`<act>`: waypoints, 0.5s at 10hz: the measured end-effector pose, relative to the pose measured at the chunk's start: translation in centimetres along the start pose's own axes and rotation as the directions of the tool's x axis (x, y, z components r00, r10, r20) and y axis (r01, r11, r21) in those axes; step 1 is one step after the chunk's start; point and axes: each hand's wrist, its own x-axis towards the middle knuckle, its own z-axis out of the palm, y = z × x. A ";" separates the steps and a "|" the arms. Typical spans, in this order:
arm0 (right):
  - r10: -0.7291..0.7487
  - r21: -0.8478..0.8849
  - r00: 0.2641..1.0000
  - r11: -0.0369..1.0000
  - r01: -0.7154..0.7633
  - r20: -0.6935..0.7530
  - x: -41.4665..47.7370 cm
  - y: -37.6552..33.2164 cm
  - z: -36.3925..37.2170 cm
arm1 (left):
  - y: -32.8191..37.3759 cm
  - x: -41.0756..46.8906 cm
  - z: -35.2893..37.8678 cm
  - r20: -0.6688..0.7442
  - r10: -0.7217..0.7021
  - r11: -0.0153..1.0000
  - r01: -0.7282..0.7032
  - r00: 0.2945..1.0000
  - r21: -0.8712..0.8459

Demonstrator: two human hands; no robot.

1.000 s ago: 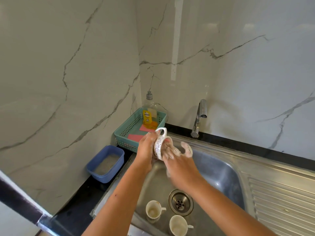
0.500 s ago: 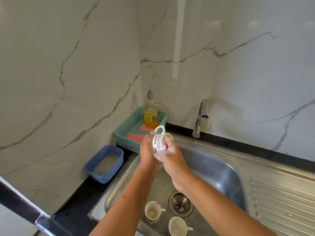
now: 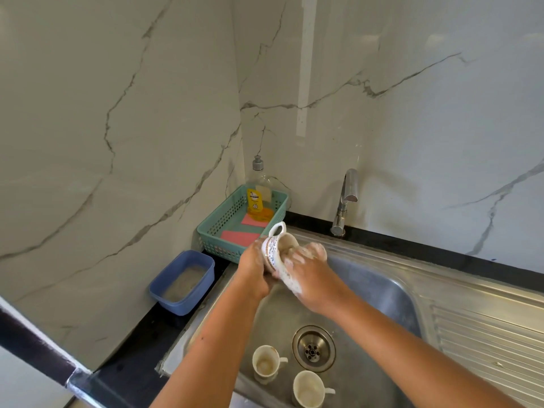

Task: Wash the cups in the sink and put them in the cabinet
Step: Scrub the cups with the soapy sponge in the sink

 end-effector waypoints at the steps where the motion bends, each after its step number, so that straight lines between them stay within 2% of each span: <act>1: 0.430 0.317 0.902 0.849 -0.422 0.050 0.7 -2.9 -0.7 | -0.9 -0.2 0.4 -0.006 0.169 0.985 -0.169 0.986 -0.025; 2: 0.767 0.800 0.487 -0.056 -0.597 0.417 2.0 -6.0 -0.9 | -1.8 -0.1 0.5 -0.015 0.437 0.899 -0.437 0.899 0.002; 3: 0.705 0.822 0.424 -0.455 -0.343 0.568 2.3 -6.8 -1.3 | -1.3 -0.3 0.5 0.055 0.466 0.884 -0.462 0.883 -0.070; 4: 0.734 0.805 0.642 0.233 -0.546 0.223 0.9 -6.4 -1.7 | -0.7 -0.8 1.1 0.207 0.353 0.934 -0.355 0.912 -0.031; 5: 0.327 0.024 0.910 0.943 -0.332 -0.253 -1.1 -3.8 0.1 | -0.1 -0.9 1.1 0.334 0.074 0.997 -0.080 0.940 0.002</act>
